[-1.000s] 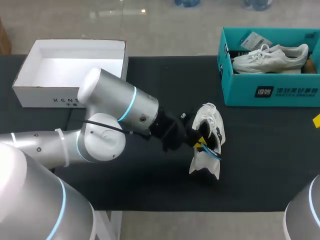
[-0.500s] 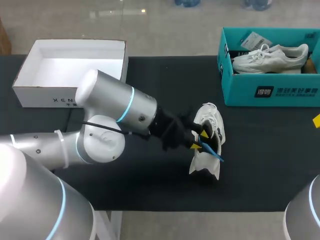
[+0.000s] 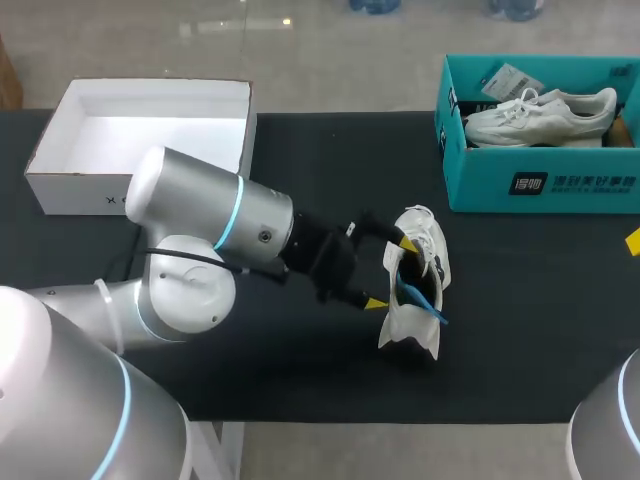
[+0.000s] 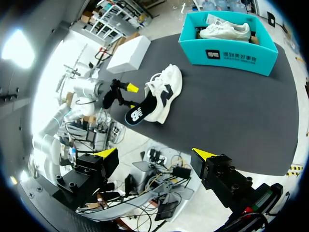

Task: Take the shoe out of the shoebox, open the shoe tongue, remove and reinsert the insole, then place the shoe into the shoebox

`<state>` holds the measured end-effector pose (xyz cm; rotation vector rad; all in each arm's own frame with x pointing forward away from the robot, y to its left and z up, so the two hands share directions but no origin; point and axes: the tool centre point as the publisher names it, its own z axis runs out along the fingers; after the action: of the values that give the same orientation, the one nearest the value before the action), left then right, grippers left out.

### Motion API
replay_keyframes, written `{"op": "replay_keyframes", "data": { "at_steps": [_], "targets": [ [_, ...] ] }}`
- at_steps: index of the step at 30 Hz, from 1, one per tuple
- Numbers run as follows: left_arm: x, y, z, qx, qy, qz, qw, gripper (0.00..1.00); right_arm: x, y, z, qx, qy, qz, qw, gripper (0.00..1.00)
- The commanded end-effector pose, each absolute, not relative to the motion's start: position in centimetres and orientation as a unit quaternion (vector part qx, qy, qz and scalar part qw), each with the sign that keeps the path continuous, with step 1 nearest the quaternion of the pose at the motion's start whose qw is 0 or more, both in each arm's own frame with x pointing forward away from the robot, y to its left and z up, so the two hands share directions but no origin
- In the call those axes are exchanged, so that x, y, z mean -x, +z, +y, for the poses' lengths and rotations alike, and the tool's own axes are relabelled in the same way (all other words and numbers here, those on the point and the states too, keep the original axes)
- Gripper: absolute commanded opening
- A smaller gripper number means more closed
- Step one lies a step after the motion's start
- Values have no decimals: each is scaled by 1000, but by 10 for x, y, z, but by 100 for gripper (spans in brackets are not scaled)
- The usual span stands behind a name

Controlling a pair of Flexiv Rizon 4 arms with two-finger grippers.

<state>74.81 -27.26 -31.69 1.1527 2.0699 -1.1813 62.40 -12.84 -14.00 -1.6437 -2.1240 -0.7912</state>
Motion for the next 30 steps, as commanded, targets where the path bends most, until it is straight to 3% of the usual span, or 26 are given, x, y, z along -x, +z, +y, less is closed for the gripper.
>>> {"op": "replay_keyframes", "data": {
  "at_steps": [1, 2, 3, 4, 8, 14, 20, 30],
  "targets": [
    [-749, -320, -277, -412, -430, 772, 223, 100, -615, -142, -129, 586, -306, -736, 146, 100],
    [-749, -321, -277, -408, -431, 775, 218, 89, -615, -142, -129, 586, -306, -736, 146, 100],
    [-749, -322, -278, -403, -431, 779, 212, 72, -615, -142, -129, 586, -306, -736, 146, 100],
    [-749, -322, -279, -401, -429, 783, 205, 47, -615, -142, -129, 586, -306, -736, 146, 100],
    [-743, -321, -285, -401, -426, 791, 177, 22, -615, -142, -129, 586, -306, -736, 146, 100],
    [-744, -325, -291, -410, -397, 809, 141, 27, -615, -142, -129, 586, -306, -736, 146, 100],
    [-753, -336, -291, -407, -383, 819, 127, 25, -615, -142, -129, 586, -306, -736, 146, 100],
    [-752, -346, -294, -414, -367, 826, 110, 37, -615, -142, -129, 586, -306, -736, 146, 100]
  ]
}}
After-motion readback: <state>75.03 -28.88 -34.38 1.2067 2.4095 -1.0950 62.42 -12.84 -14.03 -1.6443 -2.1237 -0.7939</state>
